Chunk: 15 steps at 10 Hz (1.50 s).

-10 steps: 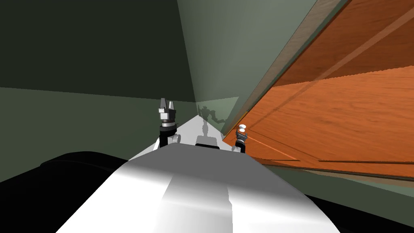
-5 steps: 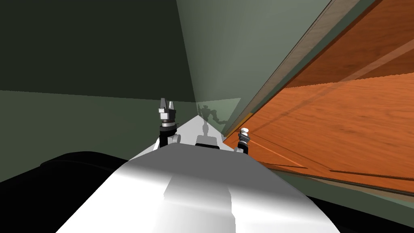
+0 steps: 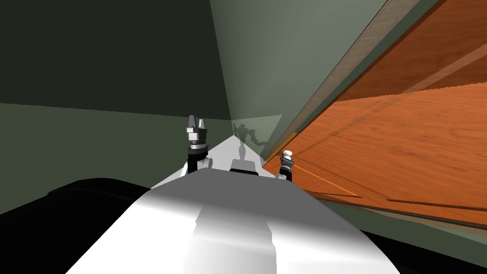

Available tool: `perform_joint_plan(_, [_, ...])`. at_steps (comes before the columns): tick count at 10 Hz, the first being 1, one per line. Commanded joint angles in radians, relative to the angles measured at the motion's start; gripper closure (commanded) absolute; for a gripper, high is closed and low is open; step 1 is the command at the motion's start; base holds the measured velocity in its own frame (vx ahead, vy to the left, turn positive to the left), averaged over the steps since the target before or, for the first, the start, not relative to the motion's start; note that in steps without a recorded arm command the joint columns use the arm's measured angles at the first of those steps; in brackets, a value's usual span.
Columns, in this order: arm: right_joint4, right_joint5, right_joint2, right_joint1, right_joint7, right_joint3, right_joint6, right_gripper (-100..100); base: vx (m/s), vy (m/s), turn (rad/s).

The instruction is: Pull the door open

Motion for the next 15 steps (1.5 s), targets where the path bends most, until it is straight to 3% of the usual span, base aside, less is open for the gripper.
perform_joint_plan(1, [-0.004, 0.011, -0.006, 0.006, -0.022, 0.021, 0.000, 100, -0.235, -0.055, 0.110])
perform_joint_plan(8, [-0.035, 0.058, -0.052, 0.031, -0.115, 0.109, -0.001, 100, -0.239, -0.019, 0.102])
perform_joint_plan(9, [-0.021, 0.054, -0.046, 0.026, -0.107, 0.104, -0.002, 100, -0.099, -0.001, 0.027])
perform_joint_plan(15, [-0.056, 0.111, -0.105, 0.072, -0.208, 0.193, -0.036, 100, -0.242, -0.013, 0.084])
